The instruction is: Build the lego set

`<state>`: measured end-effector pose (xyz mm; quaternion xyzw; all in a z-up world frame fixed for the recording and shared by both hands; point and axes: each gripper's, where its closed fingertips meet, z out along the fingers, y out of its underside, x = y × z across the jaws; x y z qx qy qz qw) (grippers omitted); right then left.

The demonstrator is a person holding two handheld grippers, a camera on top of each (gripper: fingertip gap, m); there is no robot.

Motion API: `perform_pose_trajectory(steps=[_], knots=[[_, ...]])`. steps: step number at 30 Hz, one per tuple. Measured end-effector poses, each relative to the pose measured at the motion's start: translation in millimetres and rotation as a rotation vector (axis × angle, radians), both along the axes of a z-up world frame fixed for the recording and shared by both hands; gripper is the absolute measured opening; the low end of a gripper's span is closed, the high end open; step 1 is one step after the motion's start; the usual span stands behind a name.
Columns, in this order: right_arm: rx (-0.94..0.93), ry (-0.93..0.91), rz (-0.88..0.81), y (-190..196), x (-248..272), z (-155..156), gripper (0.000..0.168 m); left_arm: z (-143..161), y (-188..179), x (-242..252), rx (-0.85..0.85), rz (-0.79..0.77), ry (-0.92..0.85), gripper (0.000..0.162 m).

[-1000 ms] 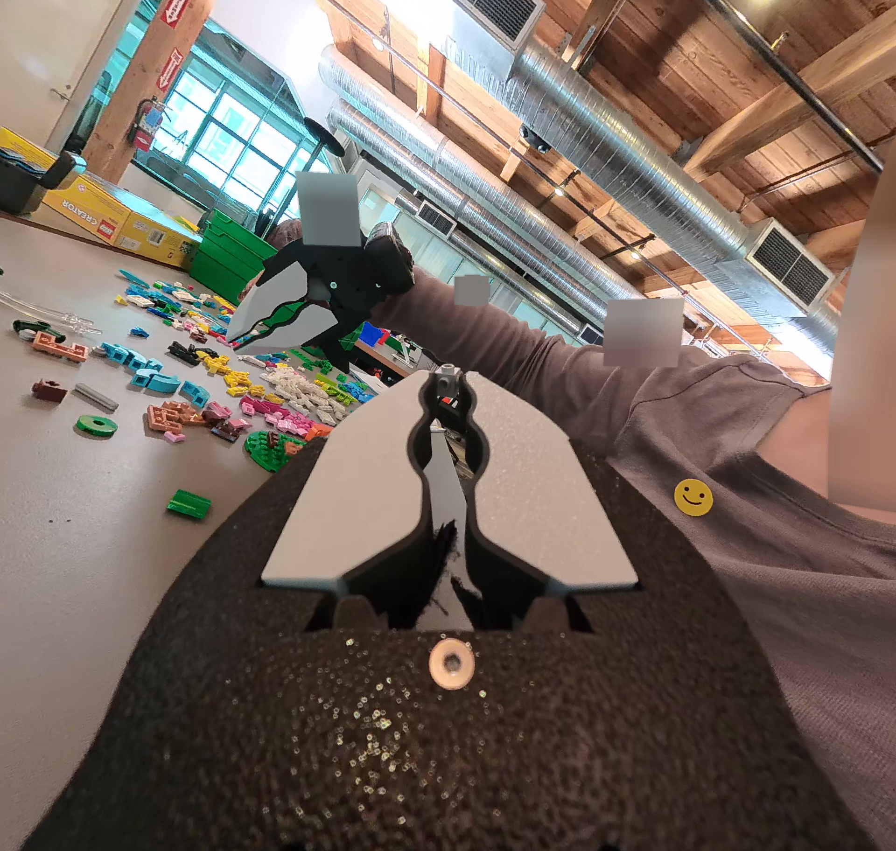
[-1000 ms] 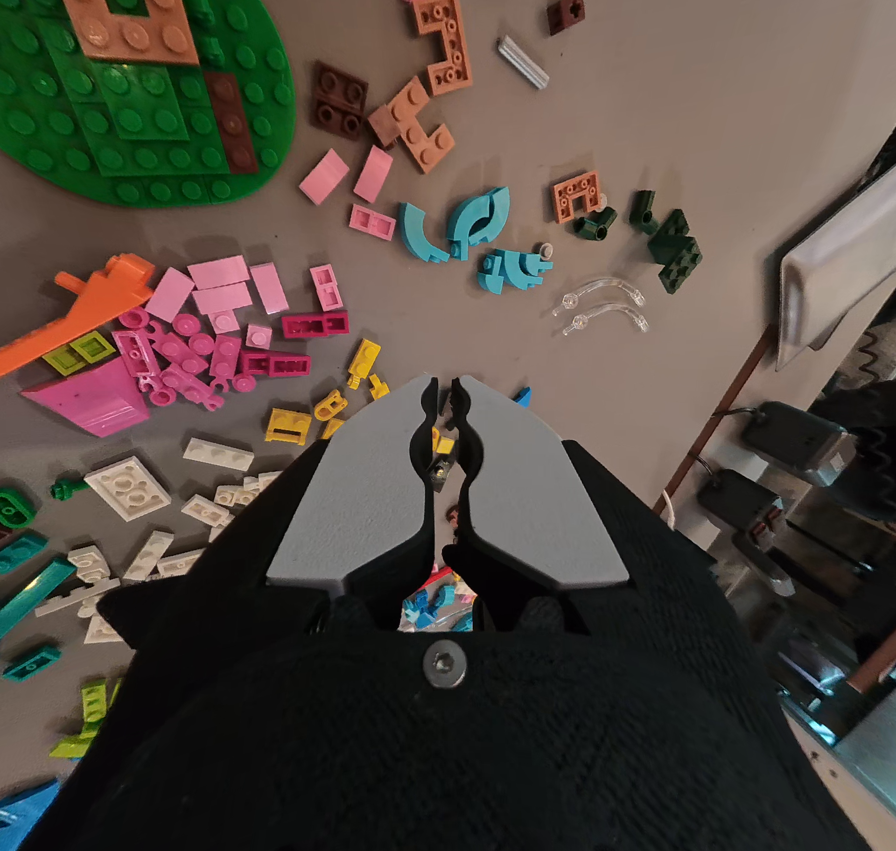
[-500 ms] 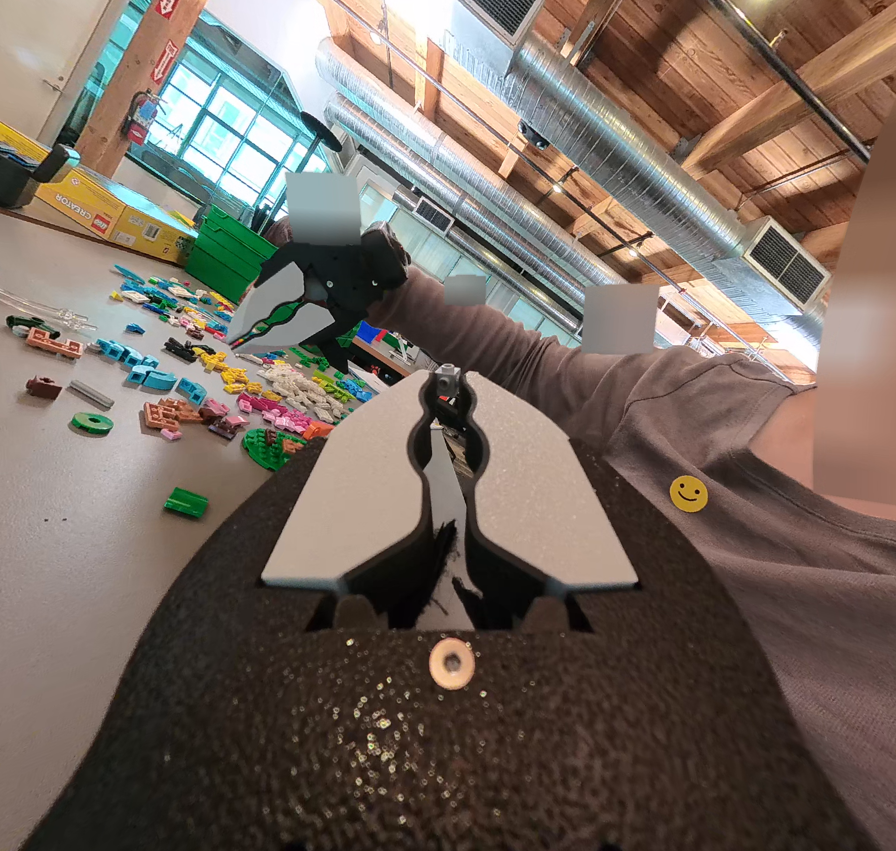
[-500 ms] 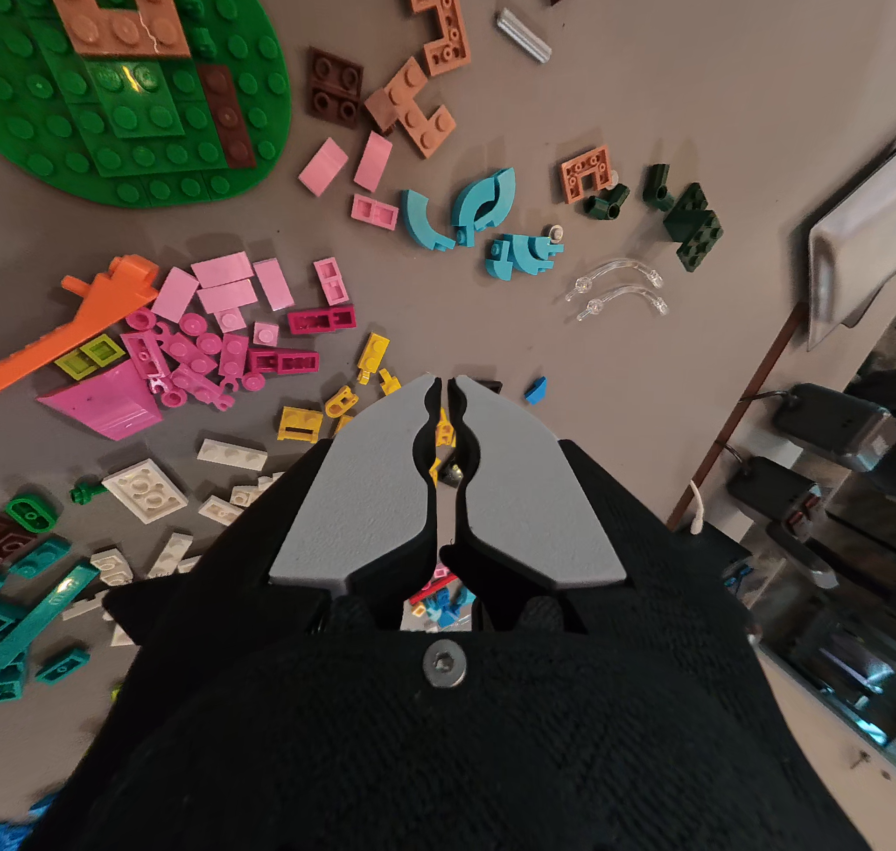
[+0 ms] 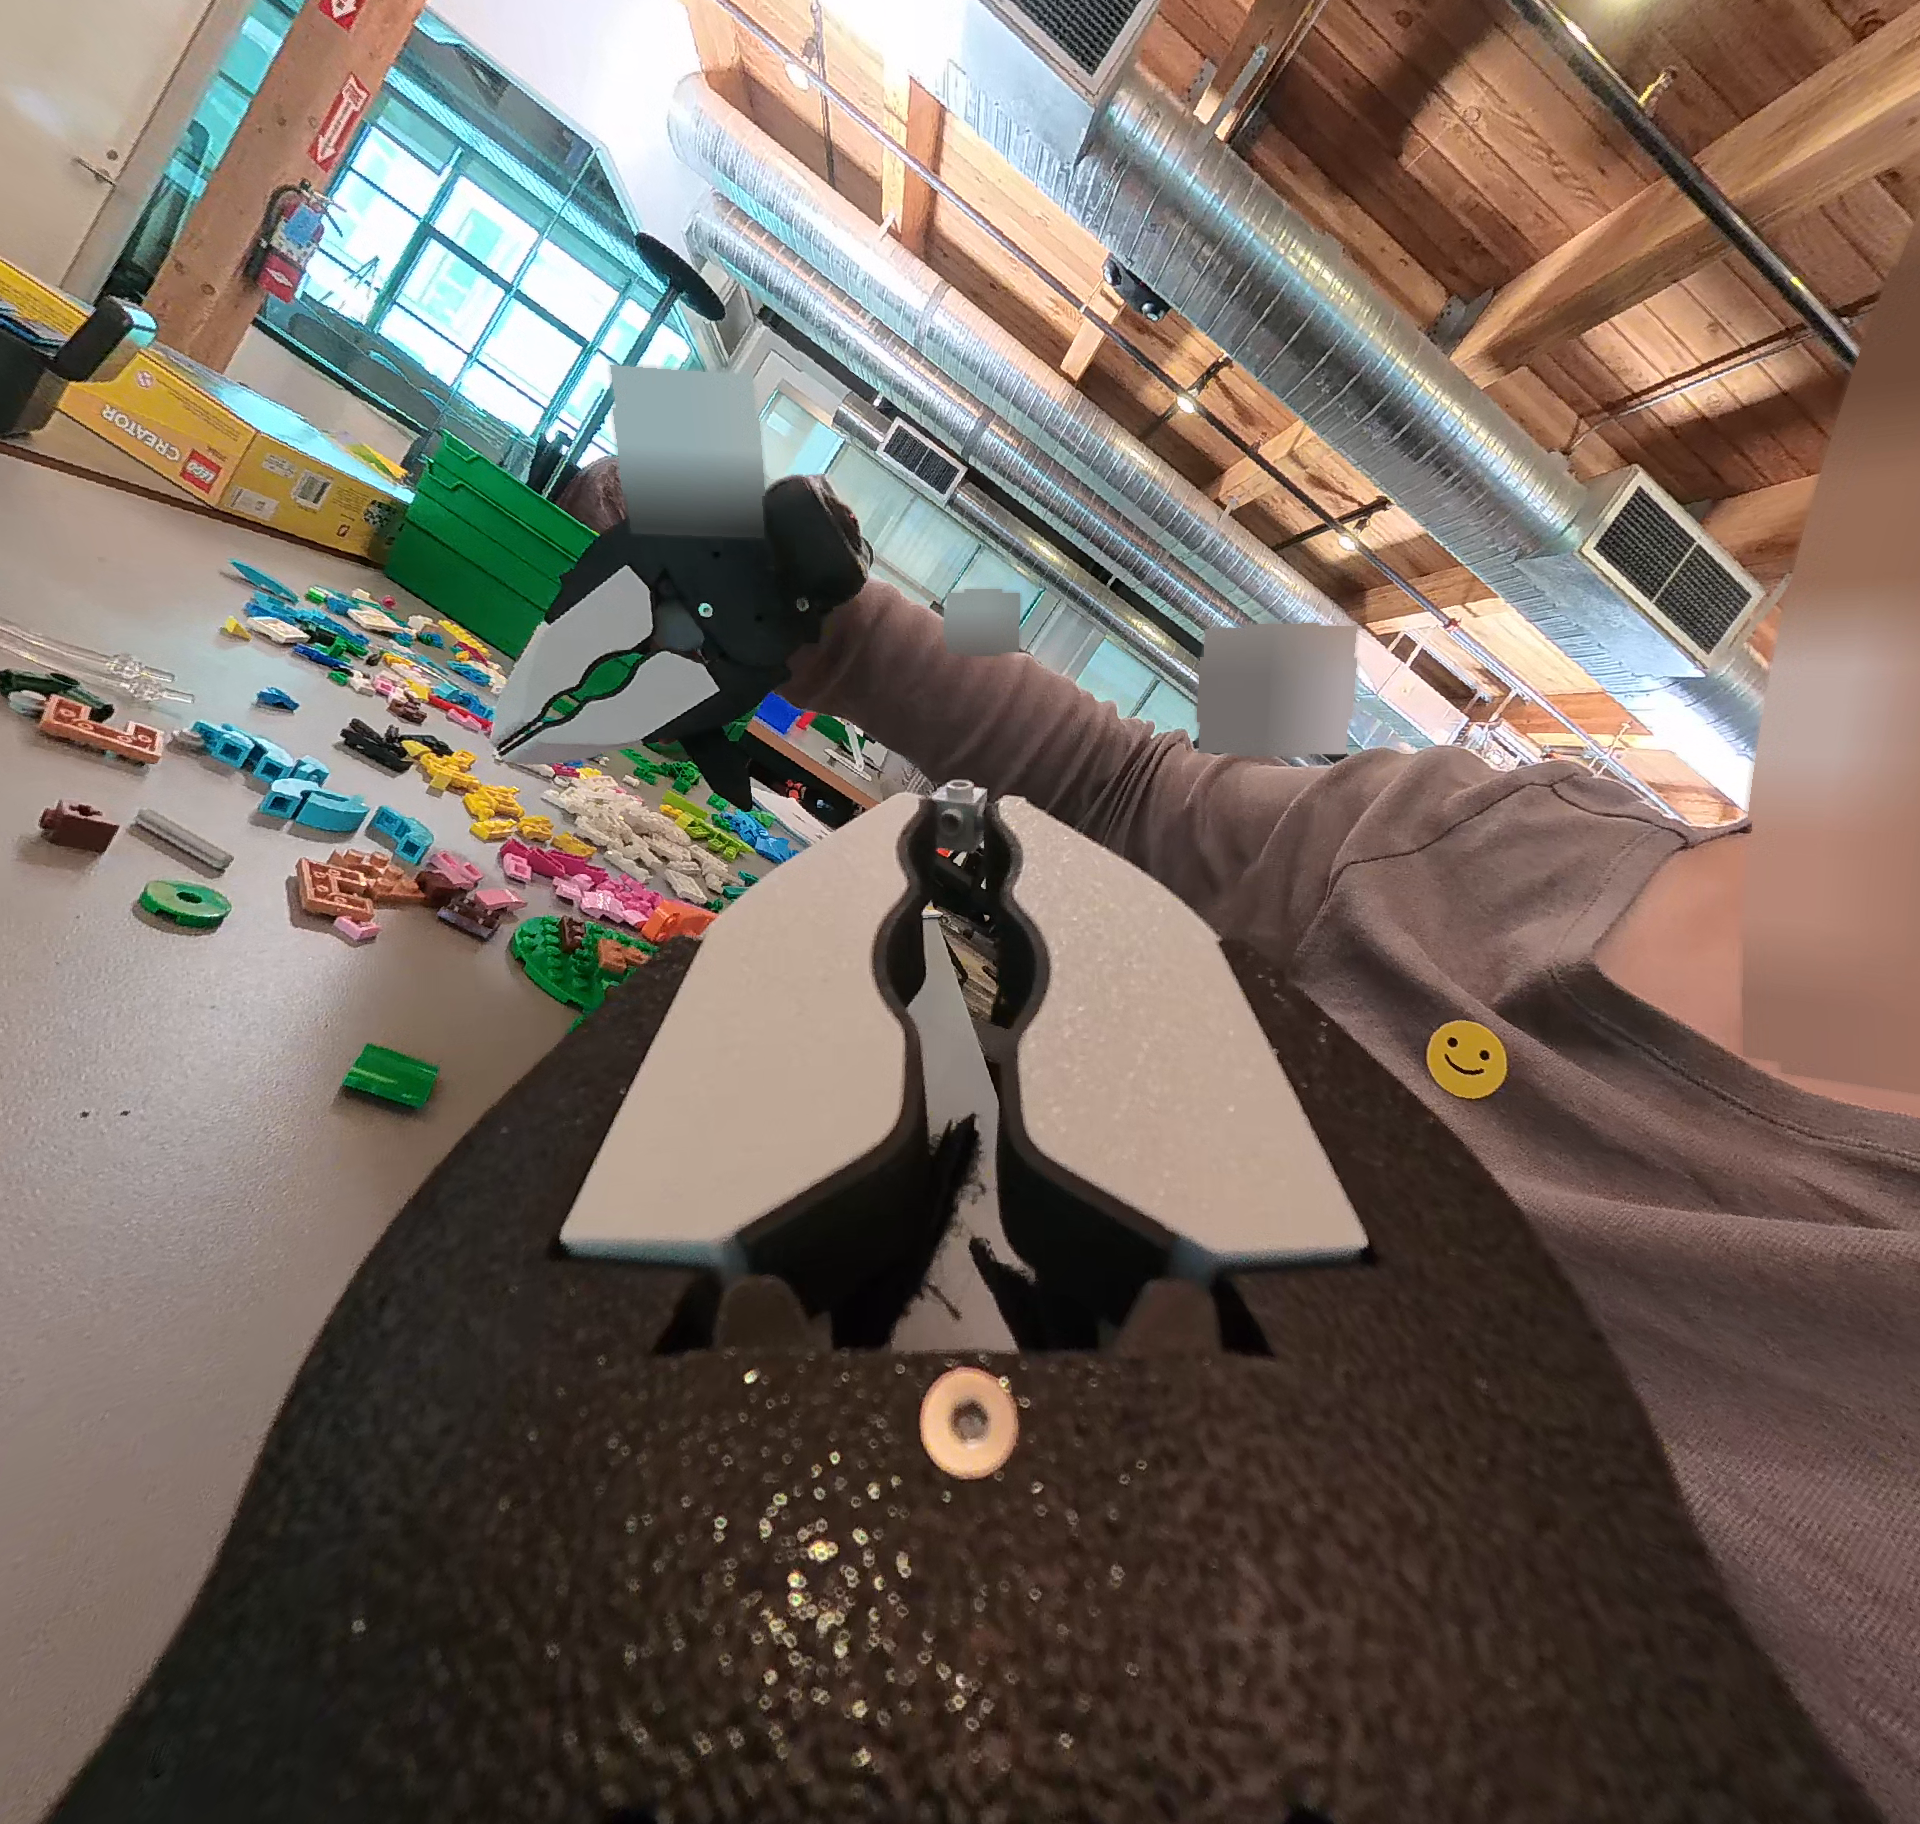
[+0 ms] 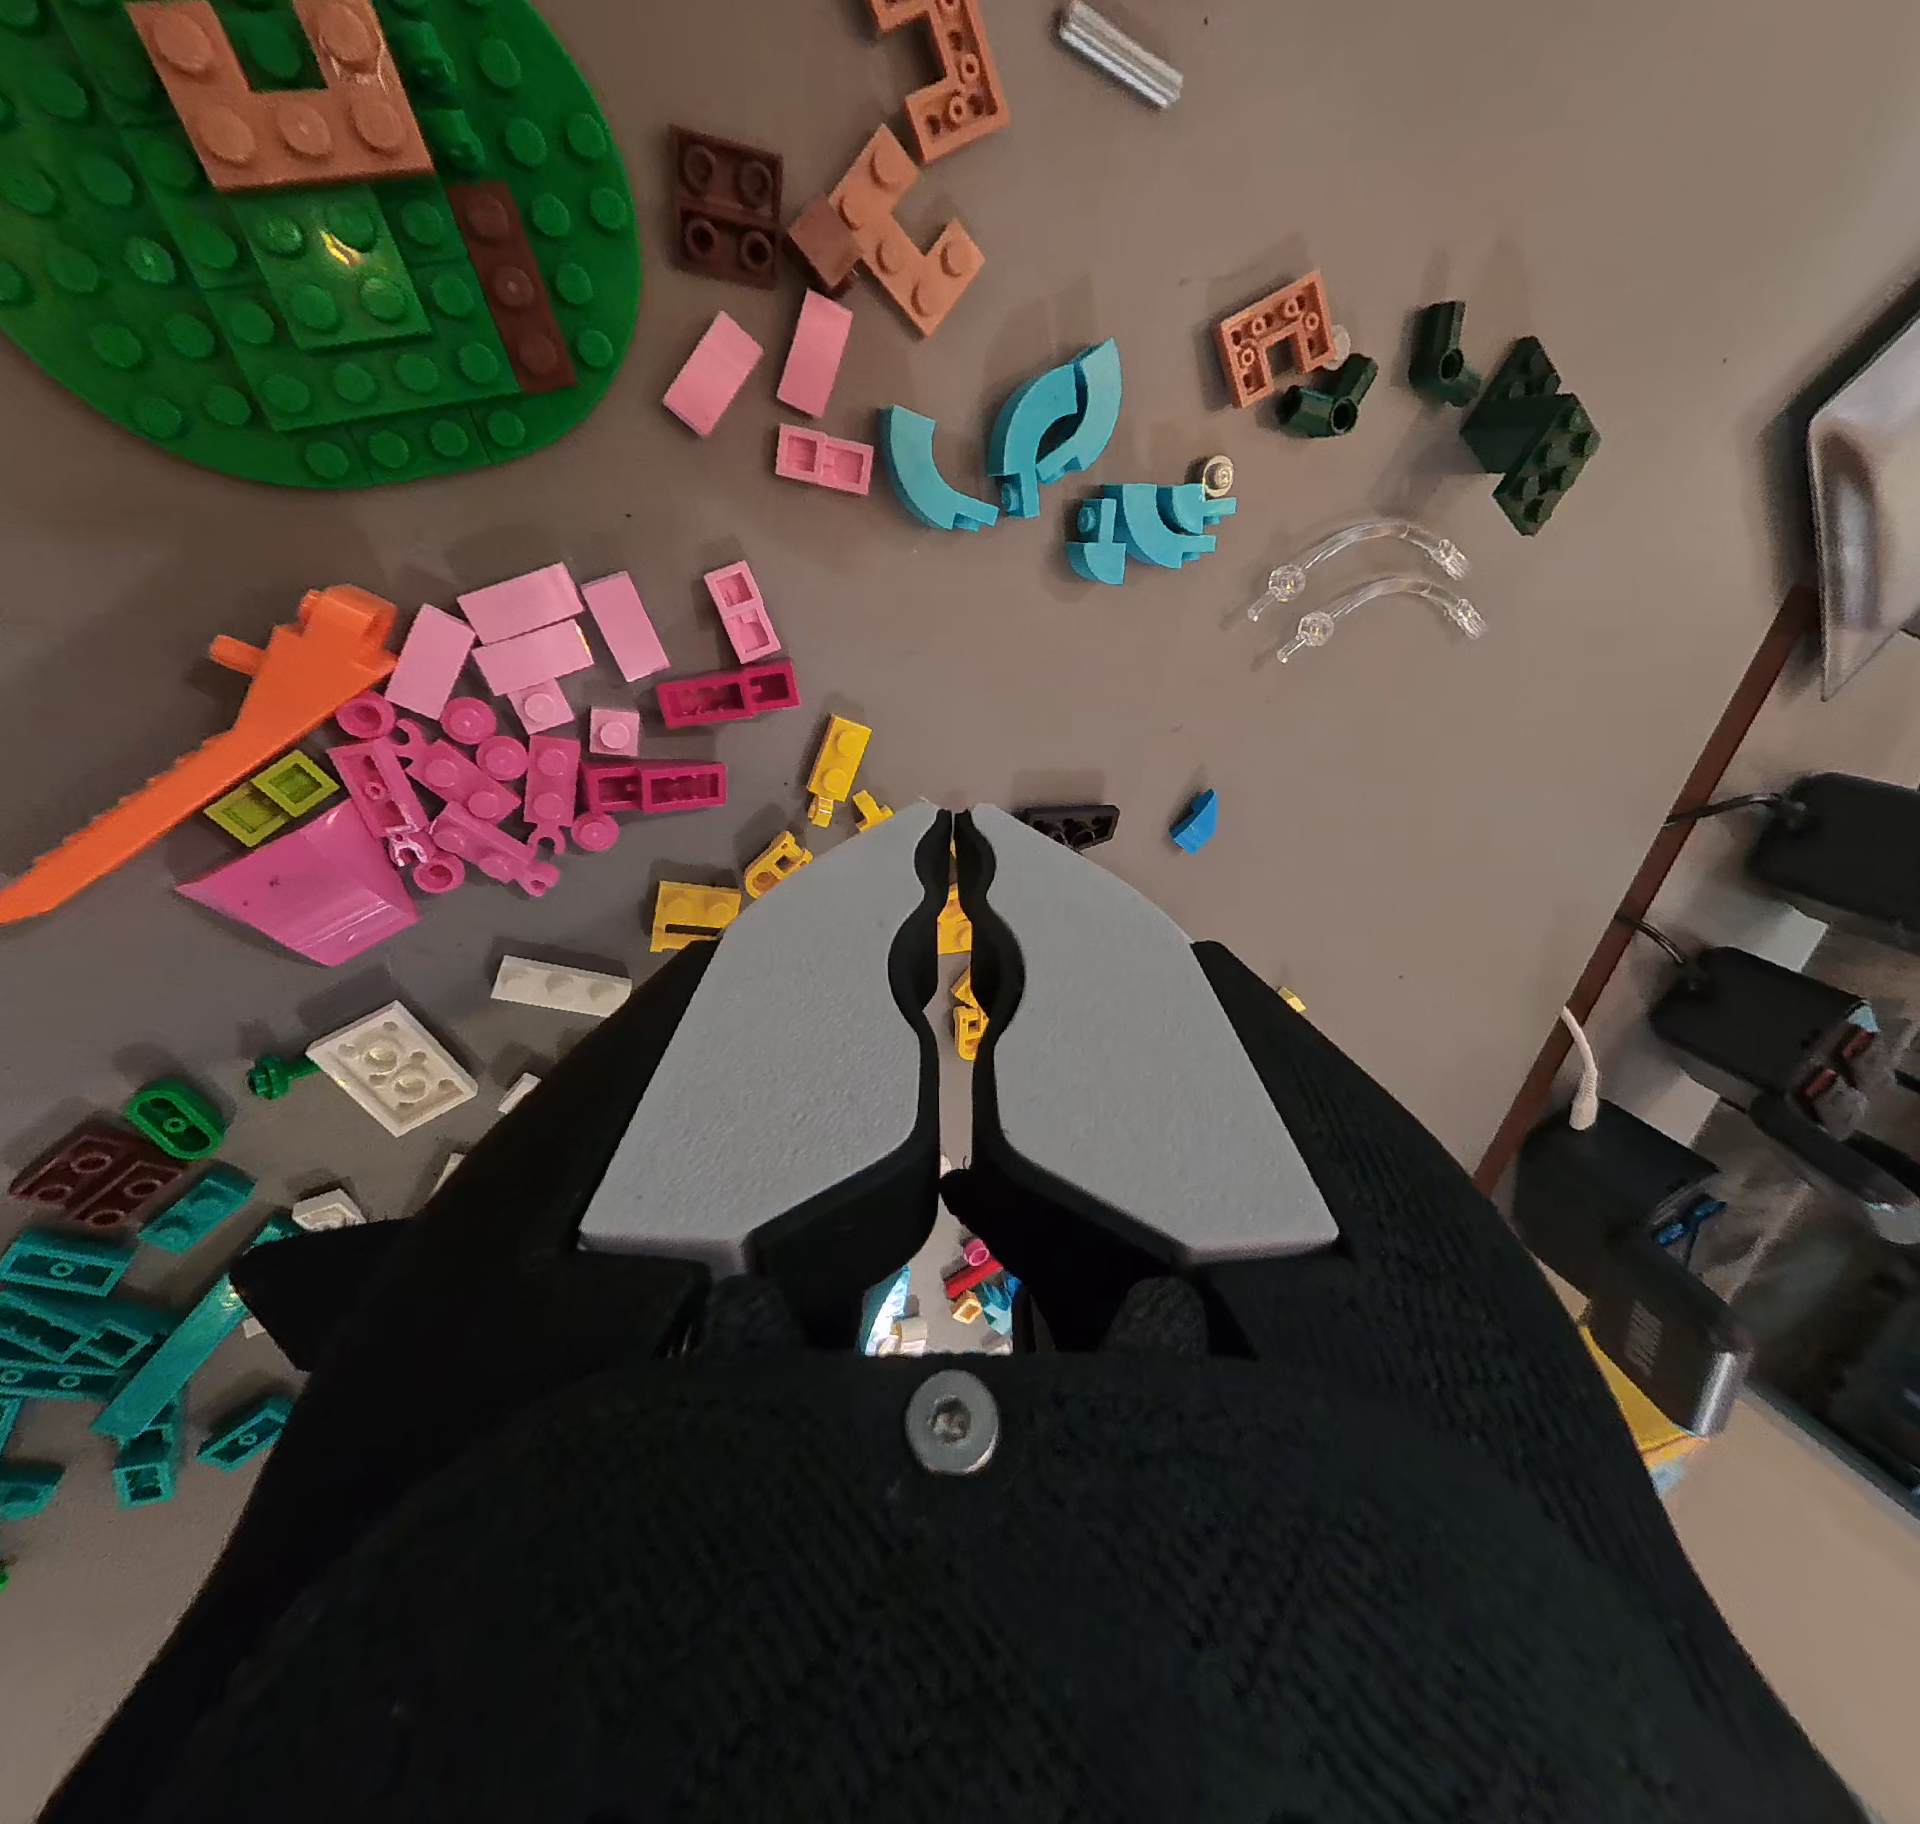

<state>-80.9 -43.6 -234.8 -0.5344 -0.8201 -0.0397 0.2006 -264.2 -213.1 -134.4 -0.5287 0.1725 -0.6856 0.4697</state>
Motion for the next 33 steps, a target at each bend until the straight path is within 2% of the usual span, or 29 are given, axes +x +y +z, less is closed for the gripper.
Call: perform_pose_trajectory(steps=[9, 19, 24, 33], knots=[[0.012, -0.006, -0.003, -1.3, 4.1, -1.9, 0.0, -0.6, 0.4, 0.4, -0.003, 0.001, 0.001, 0.008], [0.003, 0.011, -0.173, -0.7, 55.0, -4.9, 0.004, 0.4, 0.5, -0.6, -0.004, -0.002, -0.012, 0.008], [-0.109, 0.073, -0.27, -7.8, 66.8, -11.6, 0.002, 0.3, 0.6, -0.6, -0.007, -0.004, -0.015, 0.008], [-0.213, 0.097, -0.29, -23.1, 55.0, -17.4, 0.002, -0.4, -0.3, 0.8, -0.007, -0.013, -0.012, 0.008]])
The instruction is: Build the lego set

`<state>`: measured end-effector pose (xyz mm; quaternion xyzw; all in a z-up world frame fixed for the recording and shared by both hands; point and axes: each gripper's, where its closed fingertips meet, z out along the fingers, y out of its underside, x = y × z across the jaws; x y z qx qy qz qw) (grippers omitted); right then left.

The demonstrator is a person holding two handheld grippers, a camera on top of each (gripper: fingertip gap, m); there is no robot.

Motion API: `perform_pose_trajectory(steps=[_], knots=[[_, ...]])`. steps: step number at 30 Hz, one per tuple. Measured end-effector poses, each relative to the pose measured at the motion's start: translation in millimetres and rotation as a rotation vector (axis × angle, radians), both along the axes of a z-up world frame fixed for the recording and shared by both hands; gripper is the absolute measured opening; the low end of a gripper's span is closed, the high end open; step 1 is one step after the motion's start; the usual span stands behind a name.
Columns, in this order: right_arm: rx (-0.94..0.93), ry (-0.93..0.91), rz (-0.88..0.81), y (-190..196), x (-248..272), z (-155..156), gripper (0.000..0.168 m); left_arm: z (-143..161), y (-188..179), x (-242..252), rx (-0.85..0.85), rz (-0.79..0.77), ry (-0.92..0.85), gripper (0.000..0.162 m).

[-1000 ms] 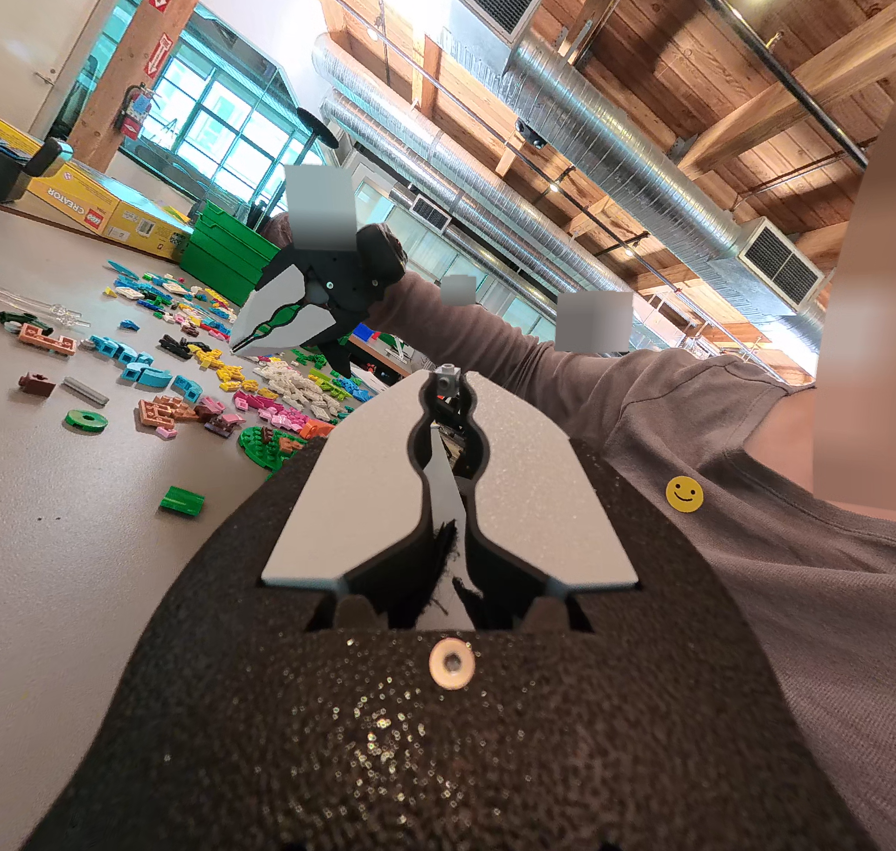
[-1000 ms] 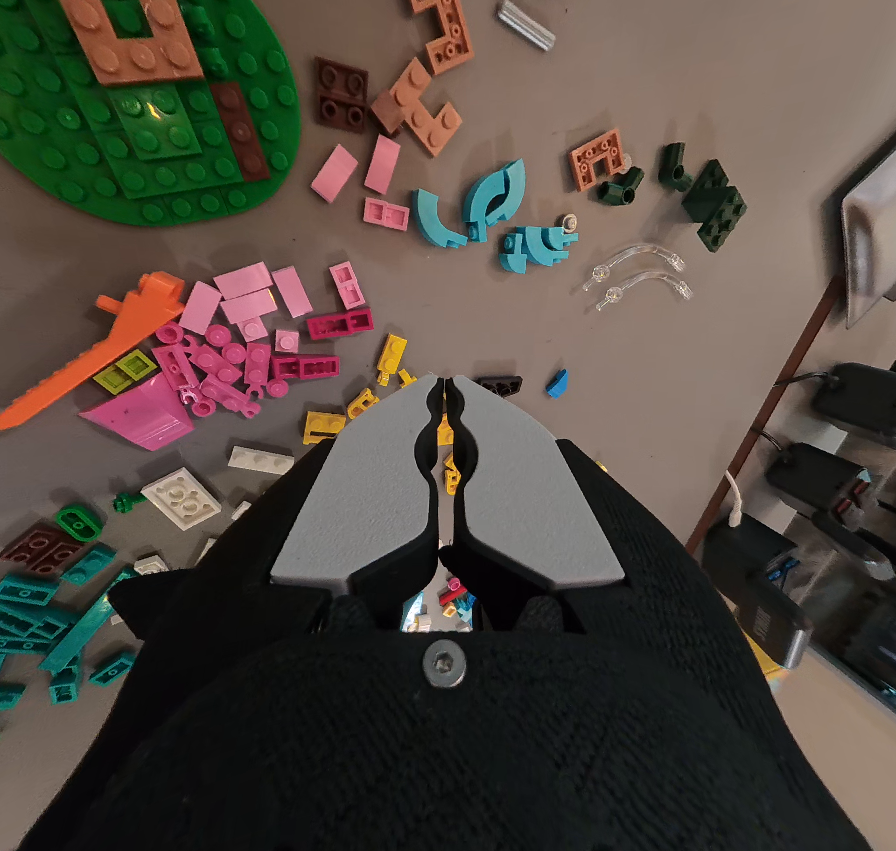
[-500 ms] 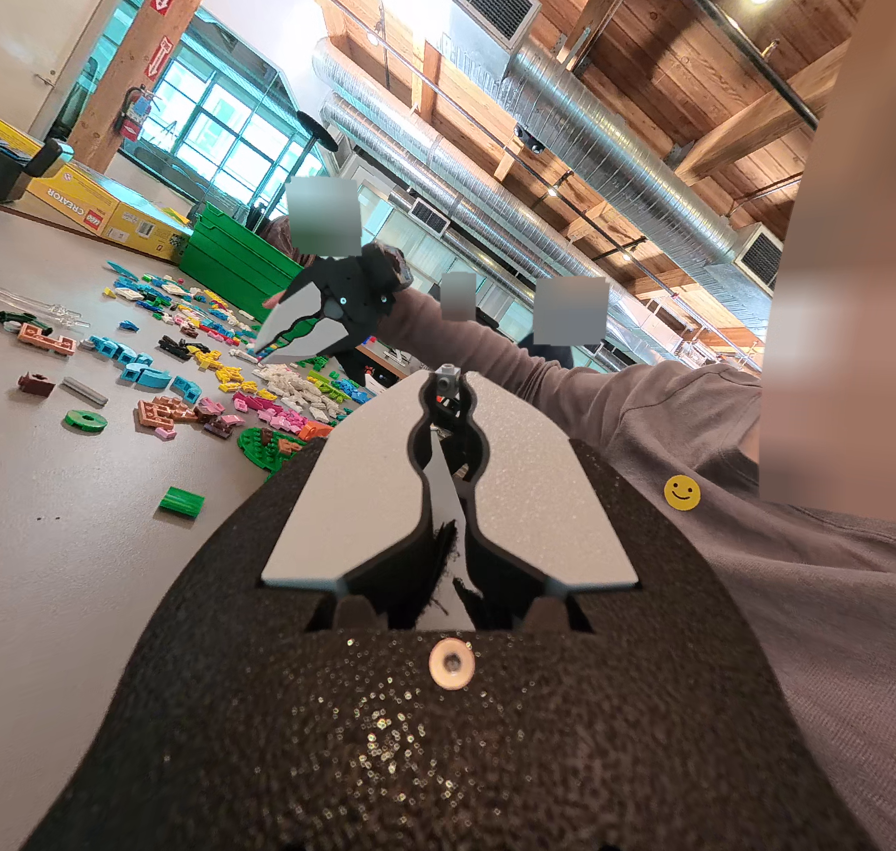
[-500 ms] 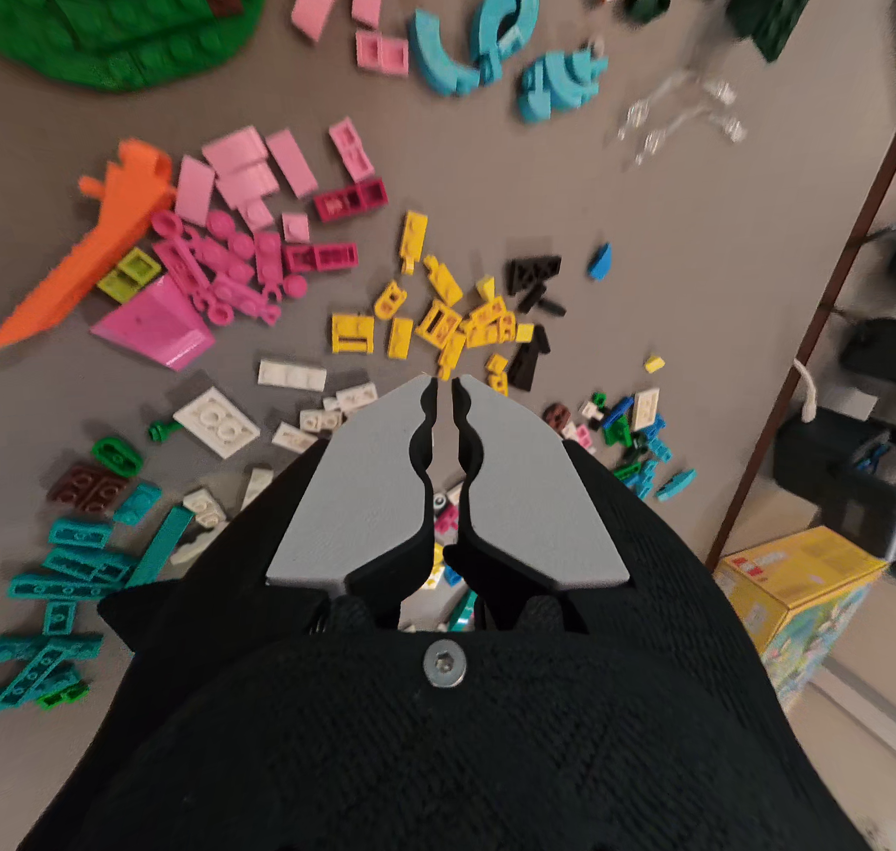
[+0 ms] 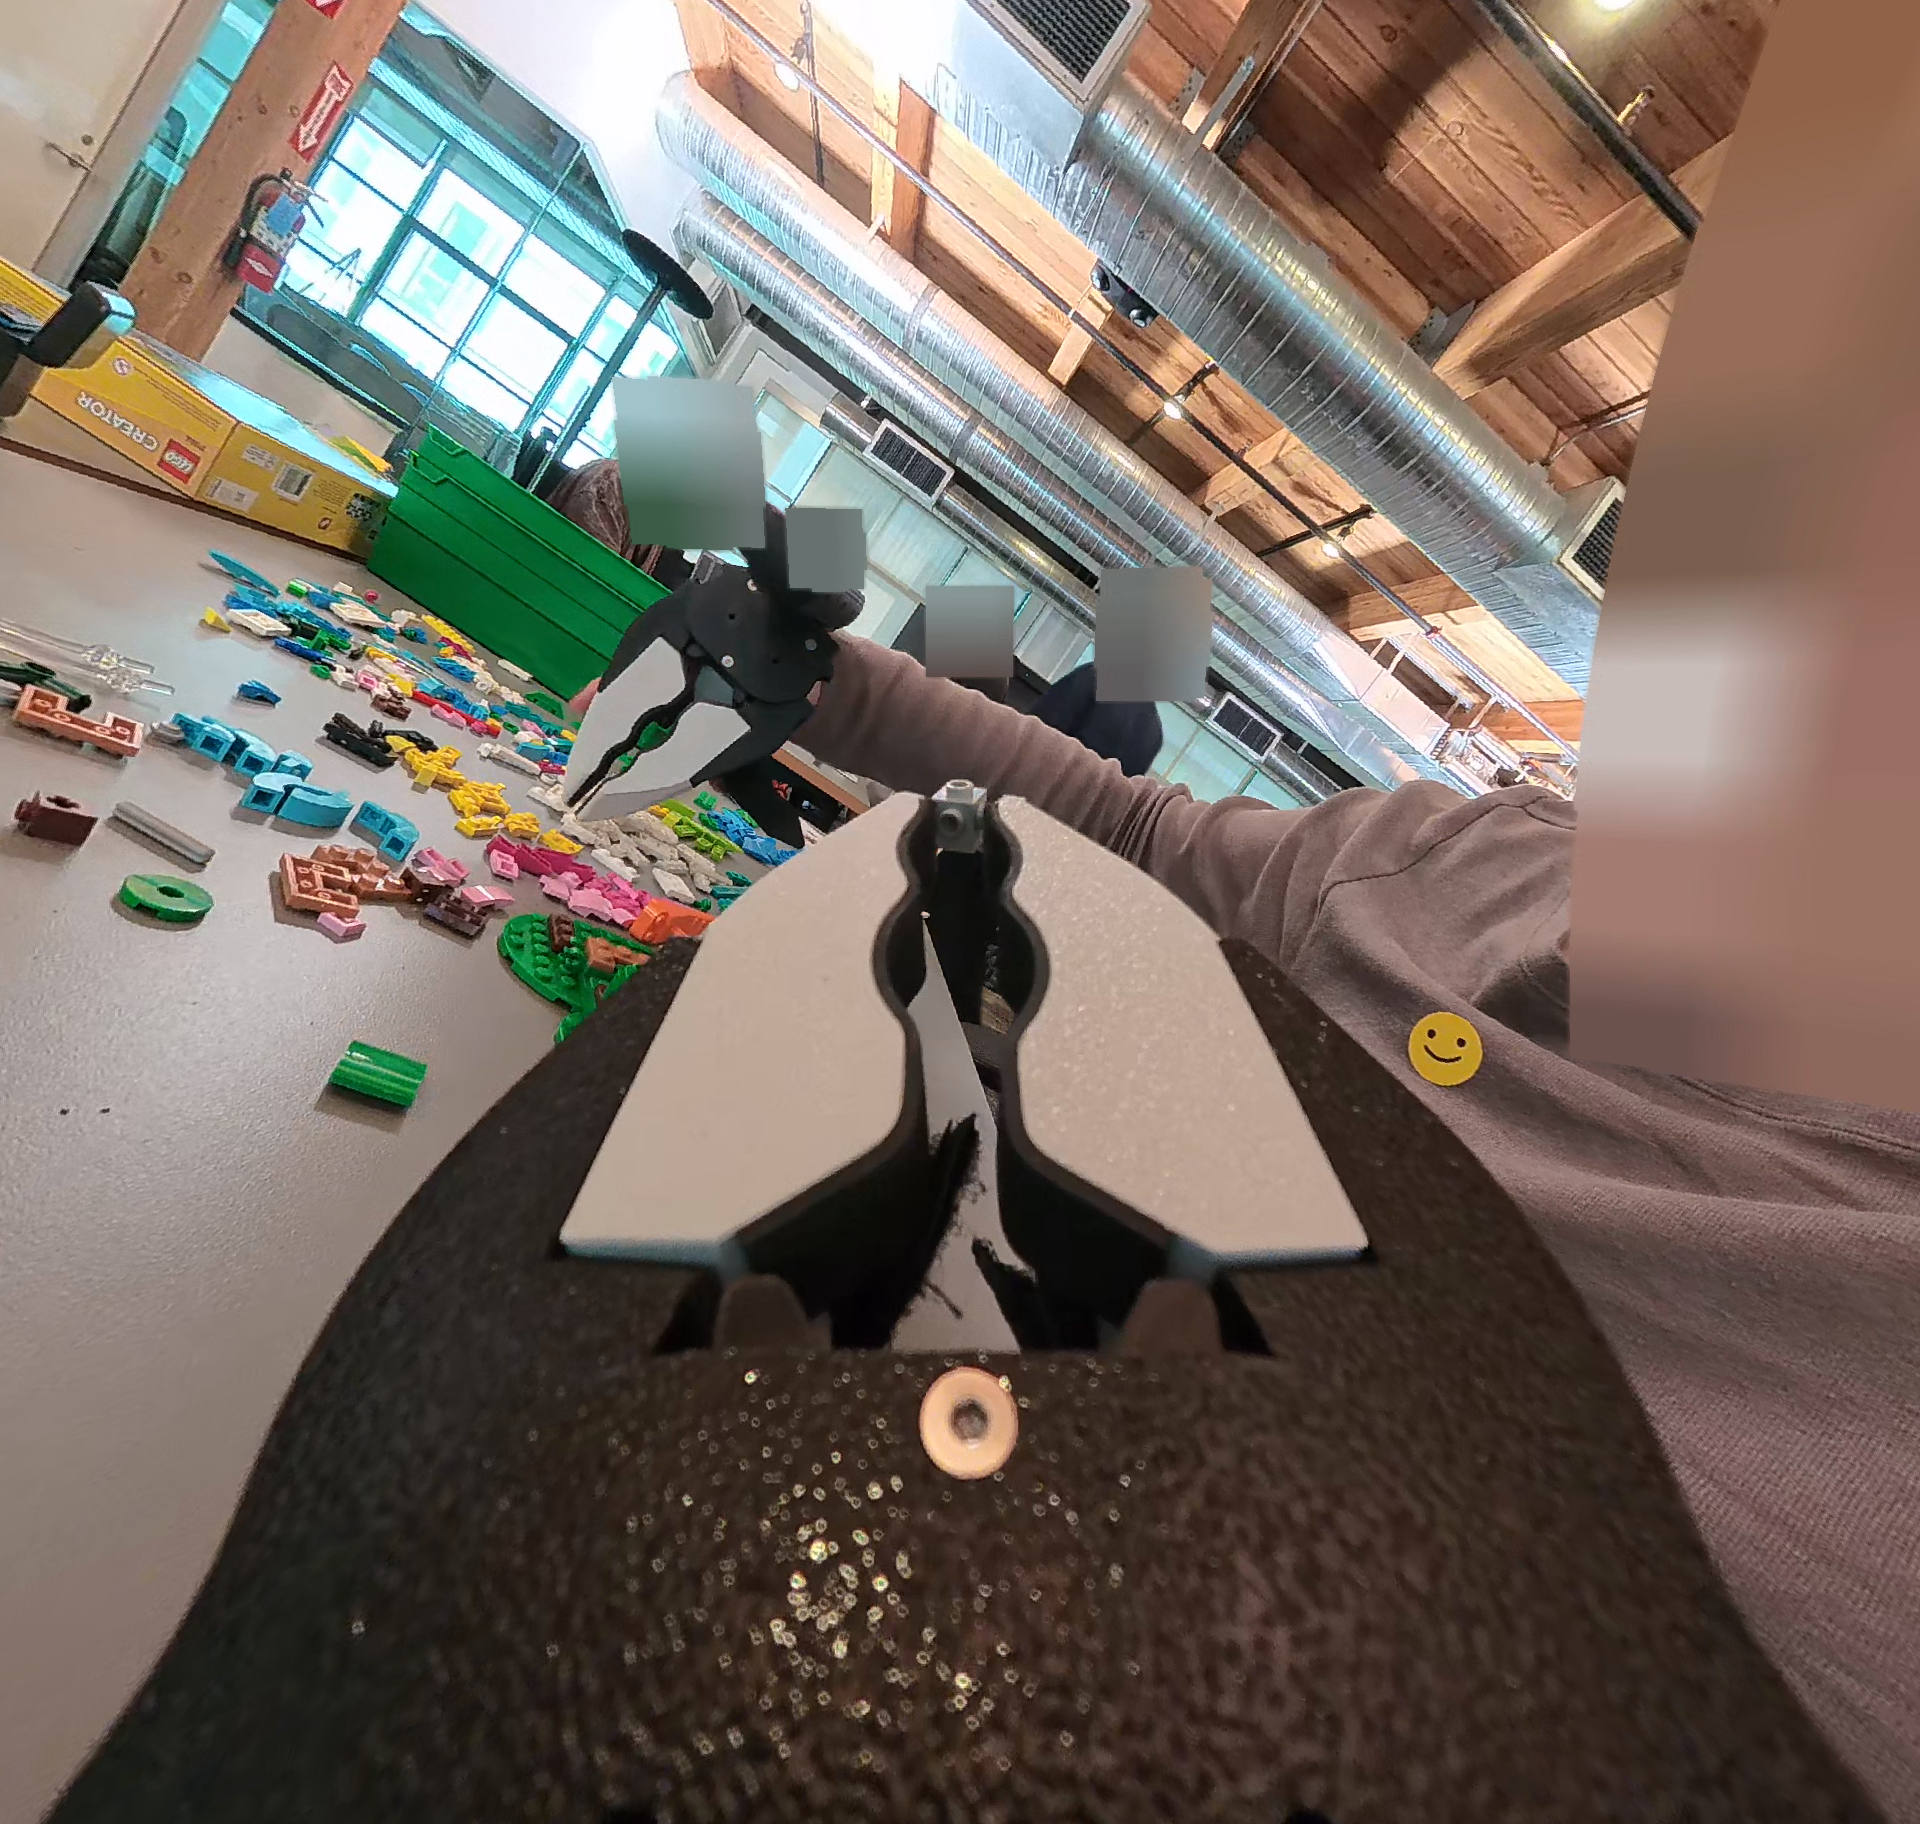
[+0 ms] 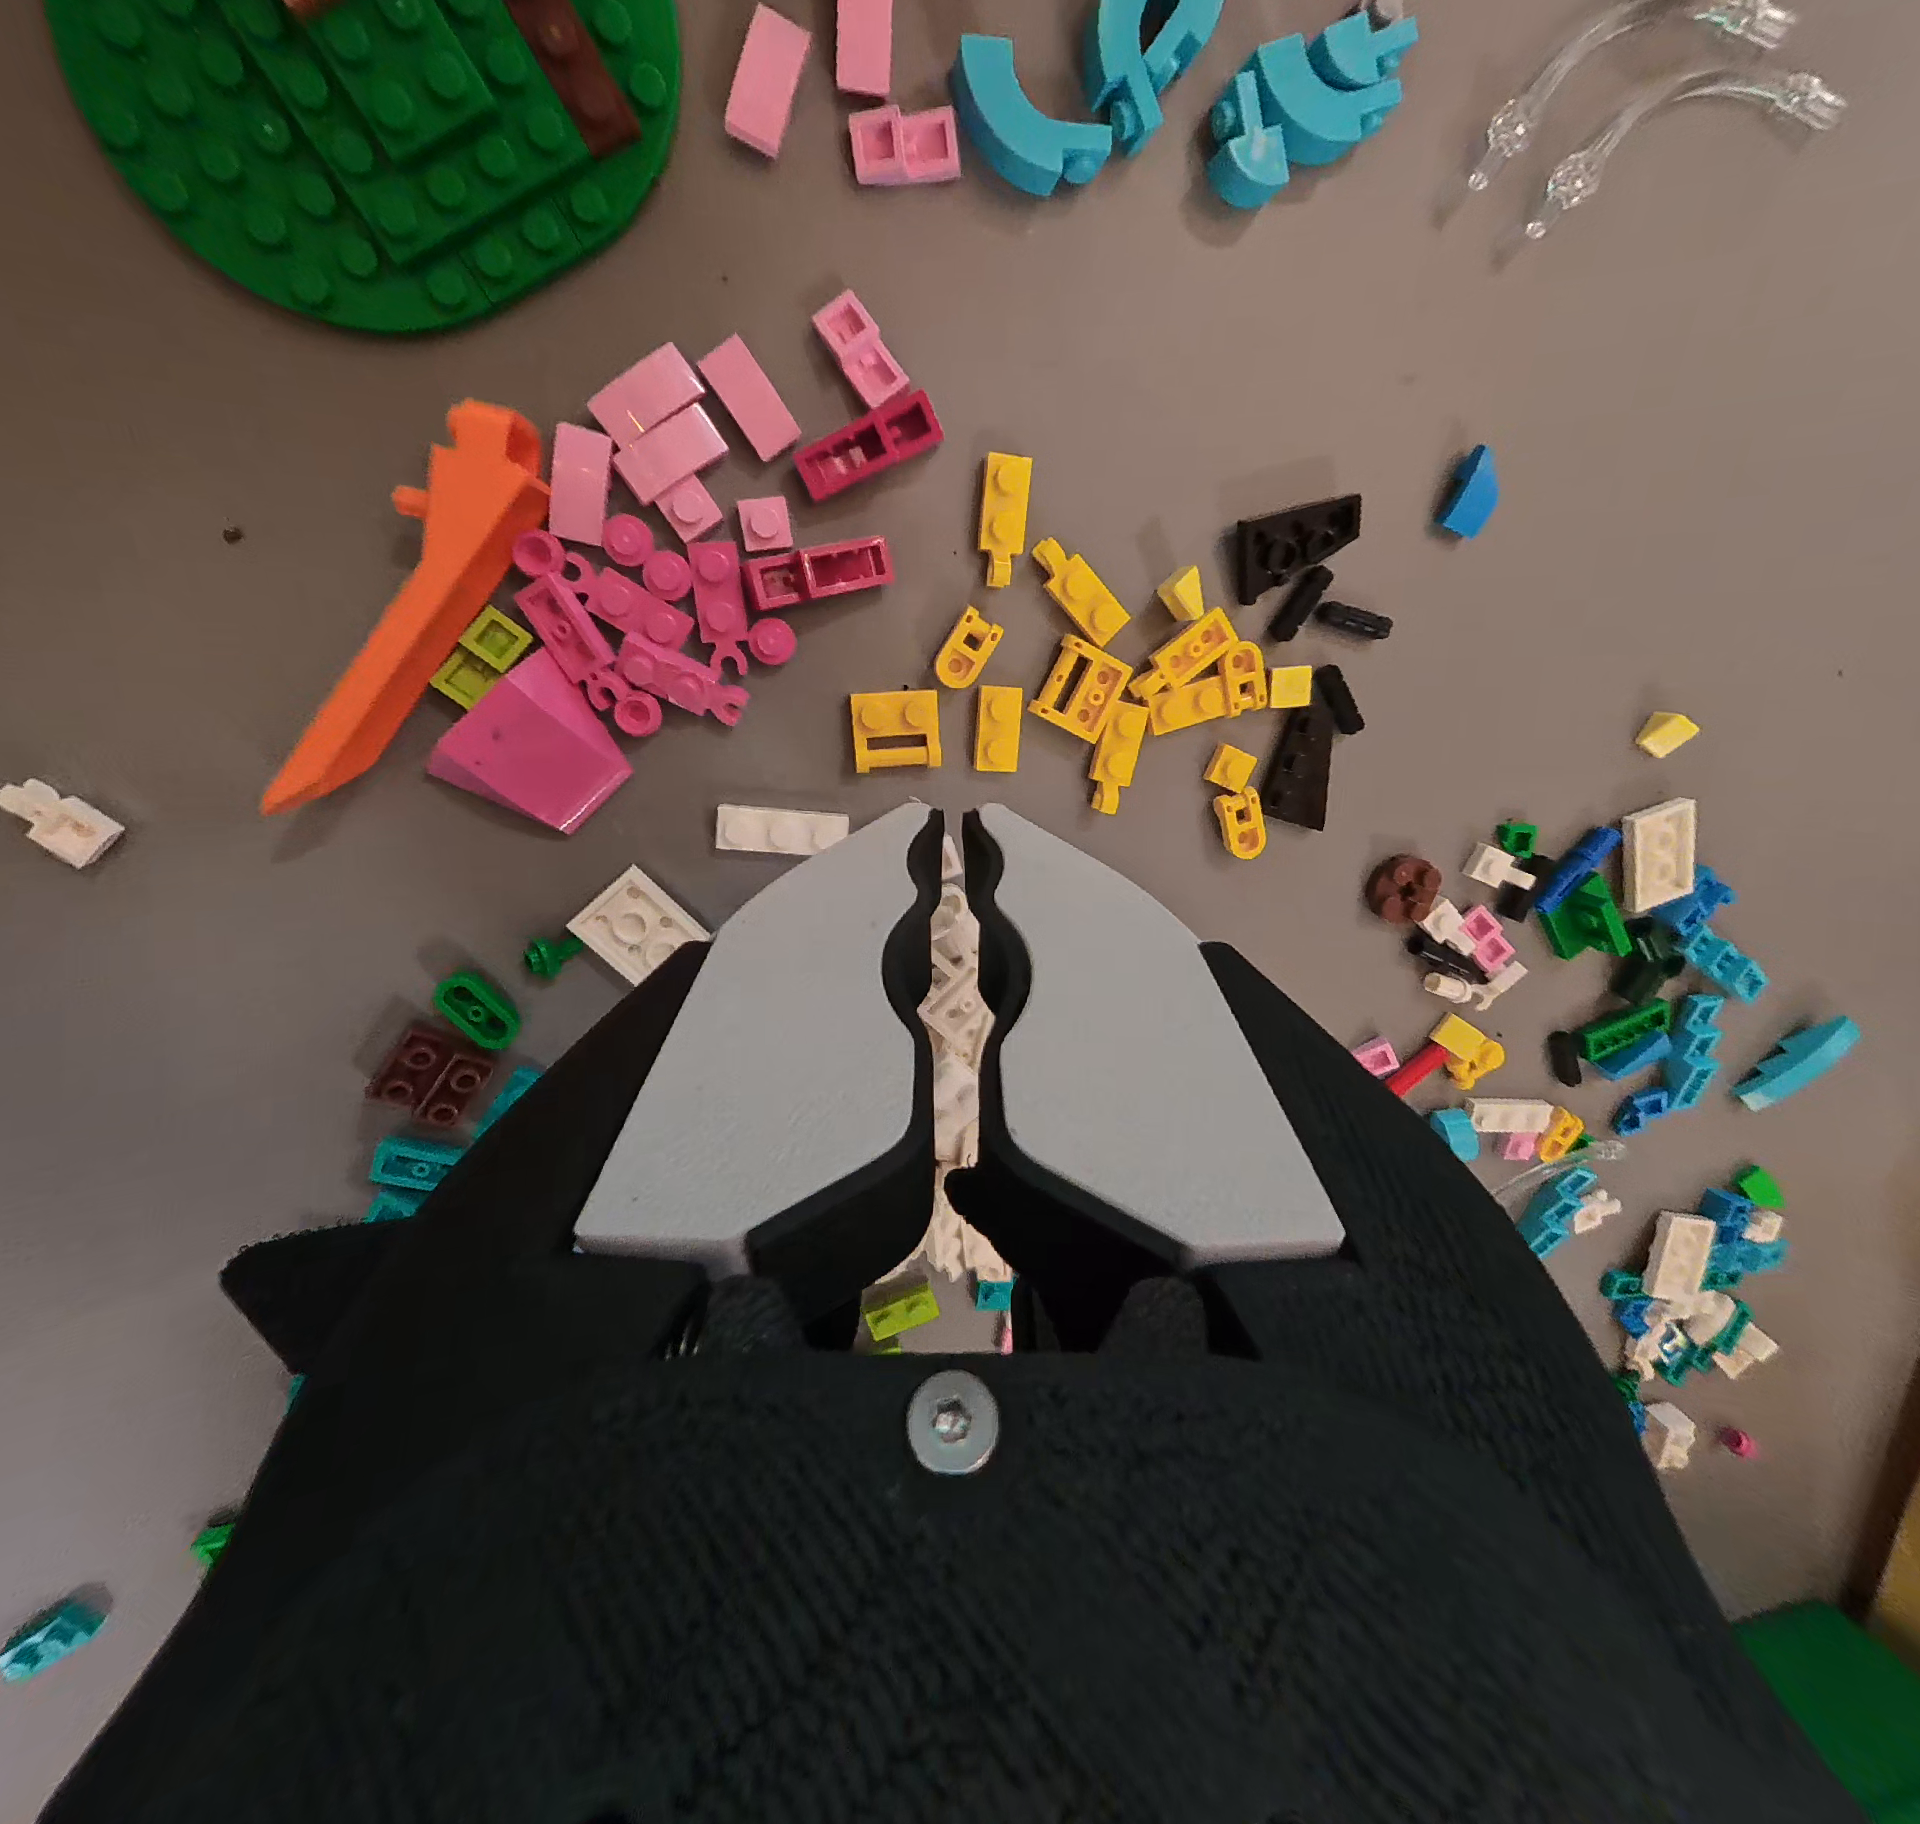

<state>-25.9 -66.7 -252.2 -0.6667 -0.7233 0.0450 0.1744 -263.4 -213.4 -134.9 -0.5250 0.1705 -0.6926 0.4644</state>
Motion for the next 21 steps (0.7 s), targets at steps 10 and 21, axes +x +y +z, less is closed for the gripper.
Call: perform_pose_trajectory(steps=[10, 21], knots=[[-0.002, -0.059, 0.01, 2.4, 1.4, -7.0, 0.0, -0.5, -0.3, 0.5, -0.006, -0.008, 0.0, 0.008], [-0.013, -0.039, 0.005, 1.6, -3.5, -9.0, 0.0, 0.6, -0.4, -0.4, -0.013, -0.014, -0.003, 0.008]])
